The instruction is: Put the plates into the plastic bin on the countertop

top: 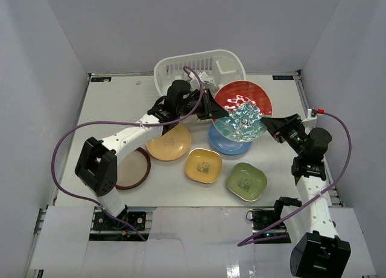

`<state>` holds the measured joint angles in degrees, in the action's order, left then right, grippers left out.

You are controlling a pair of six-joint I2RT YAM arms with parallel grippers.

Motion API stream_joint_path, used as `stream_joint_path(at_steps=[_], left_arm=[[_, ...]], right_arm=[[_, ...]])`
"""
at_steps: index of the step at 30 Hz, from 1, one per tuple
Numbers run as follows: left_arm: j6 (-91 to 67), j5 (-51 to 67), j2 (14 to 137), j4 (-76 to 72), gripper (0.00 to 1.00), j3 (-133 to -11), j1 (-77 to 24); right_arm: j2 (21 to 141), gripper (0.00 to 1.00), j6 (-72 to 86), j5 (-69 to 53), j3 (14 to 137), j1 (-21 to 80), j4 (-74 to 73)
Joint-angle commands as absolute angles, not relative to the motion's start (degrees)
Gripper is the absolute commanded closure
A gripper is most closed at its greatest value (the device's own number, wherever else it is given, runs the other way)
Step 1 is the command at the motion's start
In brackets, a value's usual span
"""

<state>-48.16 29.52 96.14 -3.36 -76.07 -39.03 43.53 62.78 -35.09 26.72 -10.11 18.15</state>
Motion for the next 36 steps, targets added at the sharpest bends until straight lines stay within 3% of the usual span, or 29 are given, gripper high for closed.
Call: stream_joint_path(at_steps=[1,2,4,7,15,29,30,32,33,36], left_arm=[[-40.7,21.54,94.57,-0.36,1.0,-82.25,-38.33],[-40.69,21.45,94.74,2.52,1.0,-84.09,-37.54],[-41.04,21.1,96.23,4.56,1.0,-90.57,-34.47],[-42.8,21.97,98.26,6.5,1.0,-96.83,-29.02],[-39.13,18.73,107.48,18.36,1.0,-110.02,-19.08],[-36.65,15.12,123.22,21.97,0.99,-117.51,-19.51],[-36.39,15.12,123.57,21.97,0.94,-117.51,-19.69],[-35.25,15.29,124.19,22.06,0.74,-117.86,-20.47],[-35.07,15.38,124.45,21.97,0.51,-117.86,-20.65],[-35.07,15.73,124.54,21.88,0.22,-117.6,-21.0]], right_arm=[[42.63,0.64,64.96,-38.23,29.62,-8.79,24.72],[42.63,0.41,62.6,-38.06,30.05,-8.7,23.04],[42.63,0.19,59.87,-38.14,31.37,-8.61,18.92],[41.4,0.08,55.38,-38.32,31.99,-8.61,15.92],[35.16,0.06,50.81,-39.02,25.58,-8.09,11.79],[28.39,0.07,43.68,-38.94,26.02,-6.07,2.46],[28.39,0.07,43.77,-38.94,25.67,-5.89,2.46],[28.39,0.07,43.86,-38.24,24.79,-4.75,2.64],[28.3,0.08,43.68,-37.97,24.52,-4.14,2.72],[28.74,0.07,43.59,-35.78,23.56,-0.28,3.07]])
